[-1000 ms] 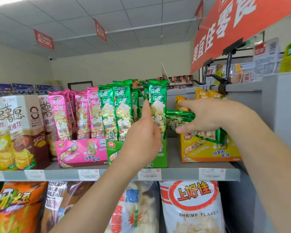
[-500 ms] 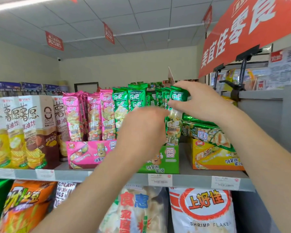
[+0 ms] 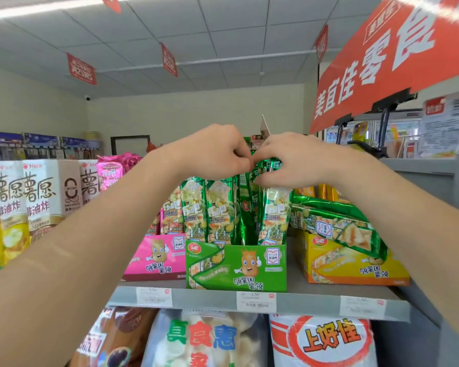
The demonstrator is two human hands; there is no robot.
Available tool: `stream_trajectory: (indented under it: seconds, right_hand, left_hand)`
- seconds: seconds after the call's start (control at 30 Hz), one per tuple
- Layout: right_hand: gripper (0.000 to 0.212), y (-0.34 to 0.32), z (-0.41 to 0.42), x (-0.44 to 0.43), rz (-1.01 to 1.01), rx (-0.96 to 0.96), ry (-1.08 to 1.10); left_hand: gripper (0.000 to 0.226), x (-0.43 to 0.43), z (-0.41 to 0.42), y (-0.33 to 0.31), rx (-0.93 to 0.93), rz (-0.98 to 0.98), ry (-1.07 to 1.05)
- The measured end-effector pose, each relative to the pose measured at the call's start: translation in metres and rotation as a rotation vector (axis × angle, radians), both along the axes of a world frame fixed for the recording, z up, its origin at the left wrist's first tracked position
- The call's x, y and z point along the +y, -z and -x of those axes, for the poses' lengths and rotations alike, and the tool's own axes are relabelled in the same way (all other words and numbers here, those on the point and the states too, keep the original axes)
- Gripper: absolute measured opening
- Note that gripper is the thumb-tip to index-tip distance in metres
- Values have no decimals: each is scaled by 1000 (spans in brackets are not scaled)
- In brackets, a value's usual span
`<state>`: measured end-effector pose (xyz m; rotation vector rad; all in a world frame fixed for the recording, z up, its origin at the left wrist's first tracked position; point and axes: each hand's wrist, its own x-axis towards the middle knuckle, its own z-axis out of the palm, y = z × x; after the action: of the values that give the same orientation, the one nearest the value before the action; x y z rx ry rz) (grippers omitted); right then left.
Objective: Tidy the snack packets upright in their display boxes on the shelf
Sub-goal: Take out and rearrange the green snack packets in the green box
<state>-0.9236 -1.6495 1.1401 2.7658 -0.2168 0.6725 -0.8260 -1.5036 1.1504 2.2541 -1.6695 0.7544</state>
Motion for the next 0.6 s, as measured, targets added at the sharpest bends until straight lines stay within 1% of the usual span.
stream_trajectory:
  seconds: [0.07,0.17,0.23,0.3,0.37,0.4,0.5,0.53,0.6]
  right_hand:
    - [43,1,-5,-2,84,9,55]
    - [44,1,-8,-4,155,37,134]
    - [50,1,-5,-5,121,38,144]
    - [60,1,0,-5,55,30,122]
    - [59,4,2,-6,-10,26,90]
    - [53,4,2,-7,-35,19,77]
    - [34,4,4,-10,-113,-16,44]
    - [30,3,4,-11,-154,-24,24]
    - [24,2,6,-16,-269,-43,-34]
  left_hand:
    - [20,4,-3,-5,83,72,44]
    - [25,1,-7,-13,56,114,19]
    - [30,-7,-6,-22,52,118,-15]
    - [31,-19,-3,-32,104,90,-9]
    - [28,-33,1,-39,133,-33,-20]
    - [28,-41,2,-40,132,-120,-48]
    - [37,-61,0,-42,149,-374,-171]
    - [40,-65,-2,-43,173,-427,-197]
    - [37,-71,-6,-46,192,-449,-211]
